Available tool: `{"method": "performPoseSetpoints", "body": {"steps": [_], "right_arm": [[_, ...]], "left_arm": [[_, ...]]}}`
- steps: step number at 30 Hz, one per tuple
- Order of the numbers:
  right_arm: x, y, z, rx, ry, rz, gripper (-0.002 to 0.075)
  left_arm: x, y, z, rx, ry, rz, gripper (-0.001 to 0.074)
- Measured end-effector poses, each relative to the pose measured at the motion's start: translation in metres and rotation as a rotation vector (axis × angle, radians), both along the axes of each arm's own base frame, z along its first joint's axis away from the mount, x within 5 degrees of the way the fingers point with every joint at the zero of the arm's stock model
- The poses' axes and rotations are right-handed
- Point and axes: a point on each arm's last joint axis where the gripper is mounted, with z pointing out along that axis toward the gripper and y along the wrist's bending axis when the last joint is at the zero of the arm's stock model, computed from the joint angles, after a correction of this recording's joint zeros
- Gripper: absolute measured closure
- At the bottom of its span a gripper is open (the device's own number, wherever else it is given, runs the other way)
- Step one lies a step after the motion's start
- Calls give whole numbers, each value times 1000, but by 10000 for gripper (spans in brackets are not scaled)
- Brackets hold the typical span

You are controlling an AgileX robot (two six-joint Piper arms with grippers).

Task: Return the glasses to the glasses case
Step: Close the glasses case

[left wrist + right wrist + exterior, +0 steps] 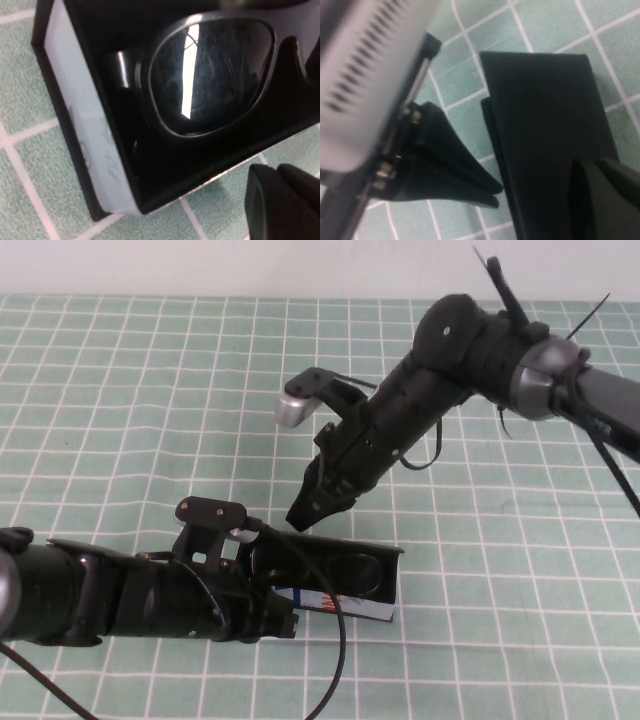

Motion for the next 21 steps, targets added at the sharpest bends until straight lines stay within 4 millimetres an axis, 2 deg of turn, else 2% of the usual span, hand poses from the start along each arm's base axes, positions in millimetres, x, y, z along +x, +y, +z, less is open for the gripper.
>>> {"method": "performPoseSetpoints", "body": {"steps": [4,8,21], "right_arm": [[-4,-3,18,-3,-31,-10,737],[-5,-5,22,-28,-20,-41,737],[-23,-15,-22,-127,140,-62,737]], "left_arm": [[0,0,0,0,0,0,739],[0,0,0,0,0,0,739],[0,0,0,-1,0,-1,739]]}}
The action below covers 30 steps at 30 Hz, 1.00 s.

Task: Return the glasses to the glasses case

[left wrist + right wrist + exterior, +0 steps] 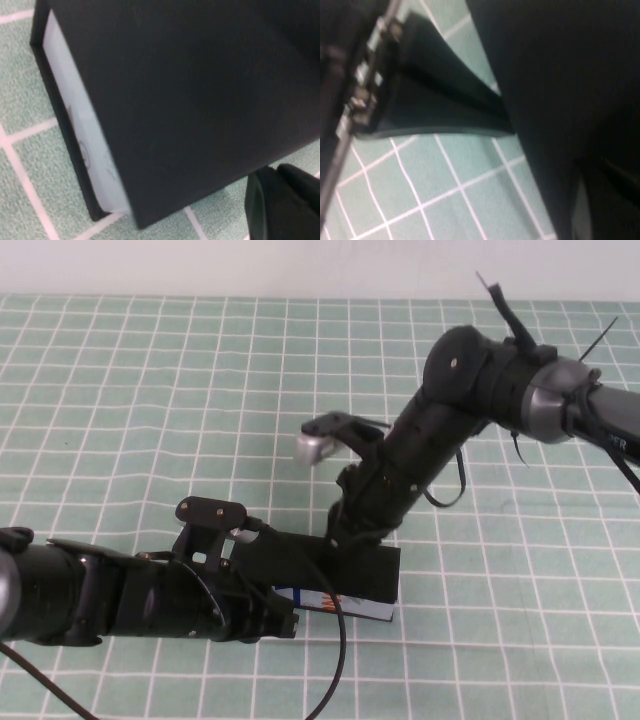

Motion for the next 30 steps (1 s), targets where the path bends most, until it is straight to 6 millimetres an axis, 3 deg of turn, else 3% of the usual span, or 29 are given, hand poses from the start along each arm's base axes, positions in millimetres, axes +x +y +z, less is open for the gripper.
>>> {"method": "performPoseSetpoints", "body": {"steps": [11,15,18,24,30], "right_arm": [[-3,-3,-6,-27,11,7,737],[0,-2,2,-21,-21,11,737],[2,-2,29,5,-92,2,737],[-4,-20,115,7,-298,-182,737],[-31,-75,207,30,-546,-454,737]], "left_arm": [[-2,-2,1,-24,9,-18,739],[-4,-3,14,-60,-22,-31,739],[-7,-1,40,-108,-94,-28,739],[-28,12,111,-231,-294,2,739],[-74,42,179,-320,-505,22,739]]}}
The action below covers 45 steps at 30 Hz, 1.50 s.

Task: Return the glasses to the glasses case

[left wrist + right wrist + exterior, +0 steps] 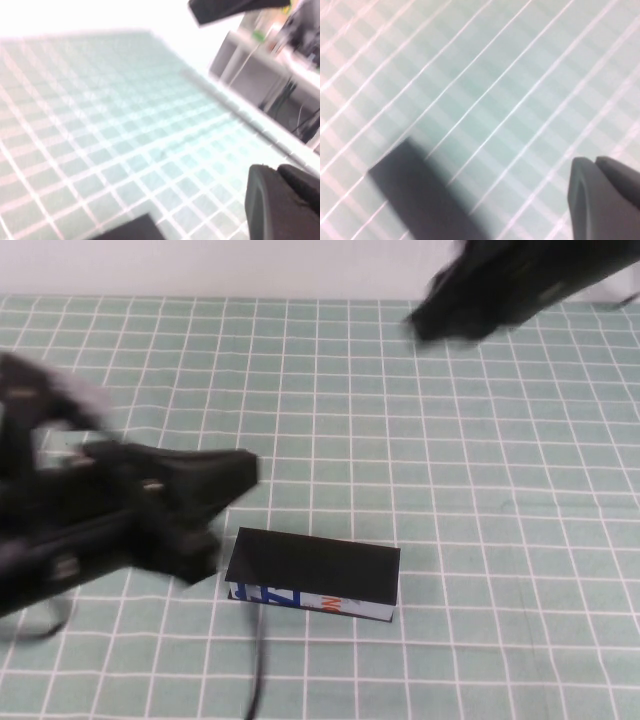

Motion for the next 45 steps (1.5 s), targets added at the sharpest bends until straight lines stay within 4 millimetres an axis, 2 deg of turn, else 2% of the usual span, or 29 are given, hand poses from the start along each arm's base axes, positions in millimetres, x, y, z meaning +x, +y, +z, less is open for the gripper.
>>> {"method": "performPoseSetpoints", "body": {"steps": [3,5,6,9,10,12,14,17,21,25,29,36,45], "right_arm": [[-30,-29,43,46,-144,-79,737],[-61,-47,66,84,-237,-118,737],[-74,-54,71,99,-264,-132,737],[-131,-80,86,172,-391,-169,737],[-150,-88,86,200,-429,-180,737],[-184,-103,78,244,-493,-201,737],[-220,-119,58,297,-544,-228,737],[-263,-140,9,354,-598,-263,737],[-304,-161,-51,421,-674,-313,737],[-316,-171,-98,418,-617,-390,737],[-312,-172,-123,326,-515,-419,737],[-305,-170,-139,297,-473,-426,737],[-305,-170,-139,300,-478,-426,738]], "left_arm": [[-27,16,22,-22,-78,-3,739],[-46,26,31,-24,-112,-12,739],[-54,30,34,-21,-124,-14,739],[-76,41,39,-3,-142,-35,739],[-82,44,39,4,-148,-41,739],[-92,49,40,11,-152,-52,739],[-100,54,41,6,-156,-51,739],[-107,57,42,-7,-155,-55,739],[-111,57,40,-3,-131,-75,739],[-112,57,39,10,-121,-85,739],[-112,57,38,19,-122,-86,739],[-115,56,35,49,-96,-124,739],[-121,55,29,91,-49,-189,739]]}}
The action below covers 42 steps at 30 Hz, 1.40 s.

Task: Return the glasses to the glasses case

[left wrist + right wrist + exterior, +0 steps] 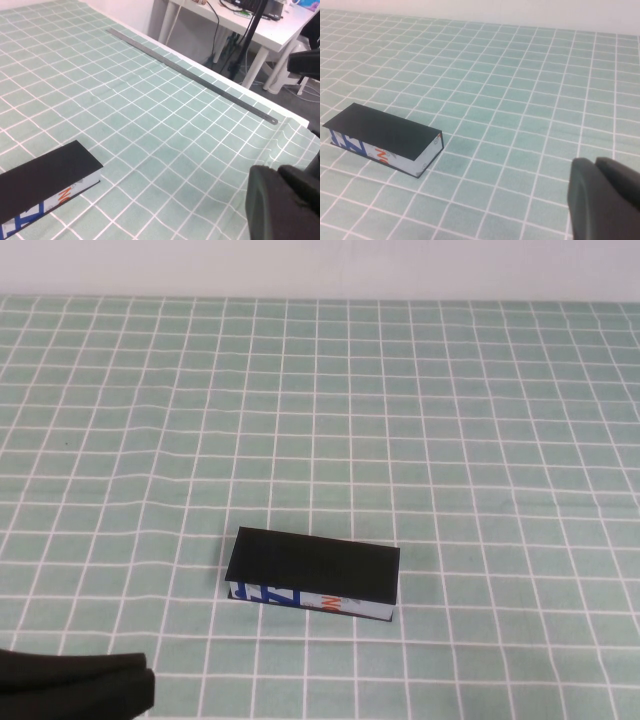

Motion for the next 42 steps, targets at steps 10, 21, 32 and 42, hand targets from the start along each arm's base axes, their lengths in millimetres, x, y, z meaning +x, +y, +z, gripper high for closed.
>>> {"method": "performPoseSetpoints", "body": {"steps": [10,21,32,42], "right_arm": [[0,0,0,0,0,0,738],[0,0,0,0,0,0,737],[0,0,0,1,1,1,738],[0,0,0,5,-4,2,737]], "left_arm": [[1,1,-1,26,-27,9,739],[9,47,-31,96,-265,515,739],[2,79,-119,191,-228,943,739],[10,78,-176,271,-141,931,739]]}}
